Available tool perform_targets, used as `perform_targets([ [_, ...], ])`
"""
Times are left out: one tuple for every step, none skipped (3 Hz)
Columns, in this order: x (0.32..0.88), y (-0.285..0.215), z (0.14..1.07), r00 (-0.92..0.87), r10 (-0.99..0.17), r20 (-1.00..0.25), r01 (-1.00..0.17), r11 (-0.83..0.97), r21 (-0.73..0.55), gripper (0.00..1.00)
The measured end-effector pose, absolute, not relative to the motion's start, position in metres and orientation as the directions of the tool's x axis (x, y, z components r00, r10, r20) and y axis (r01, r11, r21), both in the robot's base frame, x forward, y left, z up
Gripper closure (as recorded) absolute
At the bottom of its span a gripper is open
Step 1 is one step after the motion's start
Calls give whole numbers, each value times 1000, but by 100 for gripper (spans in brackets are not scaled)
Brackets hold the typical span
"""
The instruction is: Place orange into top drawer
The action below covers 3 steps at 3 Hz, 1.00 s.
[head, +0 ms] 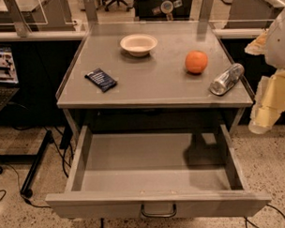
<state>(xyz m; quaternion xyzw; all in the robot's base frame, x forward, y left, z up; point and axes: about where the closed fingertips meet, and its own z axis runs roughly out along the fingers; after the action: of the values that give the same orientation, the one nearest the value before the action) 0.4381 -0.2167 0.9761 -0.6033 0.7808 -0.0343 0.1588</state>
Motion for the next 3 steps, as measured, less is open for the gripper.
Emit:
perform_targets([
  [439, -217, 977, -224, -951, -211, -929, 274, -250, 0],
  [462, -228, 979, -261, -927, -269, -910, 329, -252, 0],
  [514, -249, 984, -349, -858, -377, -866, 449, -219, 0],
])
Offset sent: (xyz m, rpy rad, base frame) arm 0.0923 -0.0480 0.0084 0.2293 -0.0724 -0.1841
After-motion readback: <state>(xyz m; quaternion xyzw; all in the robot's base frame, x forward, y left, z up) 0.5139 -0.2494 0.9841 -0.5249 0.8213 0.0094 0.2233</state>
